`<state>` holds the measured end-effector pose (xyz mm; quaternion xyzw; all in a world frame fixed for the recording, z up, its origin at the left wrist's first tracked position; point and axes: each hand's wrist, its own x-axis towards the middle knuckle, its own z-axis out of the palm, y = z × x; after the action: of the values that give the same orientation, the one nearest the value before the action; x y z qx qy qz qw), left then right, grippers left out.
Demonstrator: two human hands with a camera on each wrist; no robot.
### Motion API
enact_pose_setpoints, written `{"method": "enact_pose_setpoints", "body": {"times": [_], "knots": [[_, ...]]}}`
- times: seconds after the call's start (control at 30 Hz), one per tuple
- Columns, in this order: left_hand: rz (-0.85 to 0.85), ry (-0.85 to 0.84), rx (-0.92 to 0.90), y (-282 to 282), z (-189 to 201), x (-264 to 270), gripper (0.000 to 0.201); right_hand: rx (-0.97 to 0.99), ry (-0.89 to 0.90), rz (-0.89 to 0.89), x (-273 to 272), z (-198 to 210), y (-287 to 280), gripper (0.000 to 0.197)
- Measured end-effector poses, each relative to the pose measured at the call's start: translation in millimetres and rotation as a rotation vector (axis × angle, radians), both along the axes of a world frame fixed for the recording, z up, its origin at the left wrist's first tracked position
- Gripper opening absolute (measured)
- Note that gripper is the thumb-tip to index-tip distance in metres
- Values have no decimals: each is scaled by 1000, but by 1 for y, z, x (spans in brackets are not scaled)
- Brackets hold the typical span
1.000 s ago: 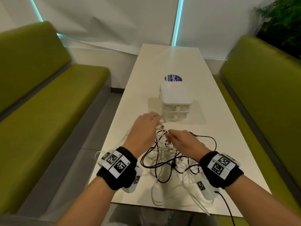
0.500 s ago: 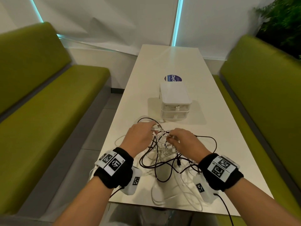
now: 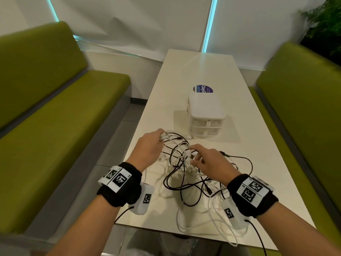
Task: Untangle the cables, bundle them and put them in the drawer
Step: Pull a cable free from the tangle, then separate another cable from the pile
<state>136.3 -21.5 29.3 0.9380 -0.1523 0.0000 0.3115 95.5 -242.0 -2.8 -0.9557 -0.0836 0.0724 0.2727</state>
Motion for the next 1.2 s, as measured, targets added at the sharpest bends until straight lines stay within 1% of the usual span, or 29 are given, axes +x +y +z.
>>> {"method": "enact_pose_setpoints", "body": {"times": [0.07,0.17,0.3,0.43,0.53,0.67,0.73,0.8,0.9,0.97,1.03,1.13,1.2], "knots": [[41,19,2,14,1,3,35,-52,-13,-1,0,-1,1,36],[133,33,-6,38,0,13,35,-225,-94,14,2,-2,7,29],[275,-31,102,71,-2,28,16,-418,-187,53,7,-5,22,27],[414,-95,179,109,-8,43,13,-505,-296,72,12,-13,32,16],[446,-77,211,128,-14,50,16,-579,-423,55,18,-17,38,9],[469,-61,242,143,-23,55,16,-620,-497,49,29,-18,50,6],[471,-49,269,150,-27,57,17,-600,-502,51,34,-19,56,13],[442,3,297,155,-30,55,21,-566,-514,61,39,-20,62,20],[395,68,306,155,-35,52,27,-520,-532,74,45,-22,70,20],[387,91,268,152,-37,49,27,-500,-512,80,50,-27,75,21],[388,114,178,148,-40,48,35,-482,-462,102,56,-30,79,28],[354,174,-111,135,-43,45,49,-463,-340,165,62,-28,86,34],[311,185,-222,120,-43,43,44,-450,-252,215,64,-24,90,36]]}}
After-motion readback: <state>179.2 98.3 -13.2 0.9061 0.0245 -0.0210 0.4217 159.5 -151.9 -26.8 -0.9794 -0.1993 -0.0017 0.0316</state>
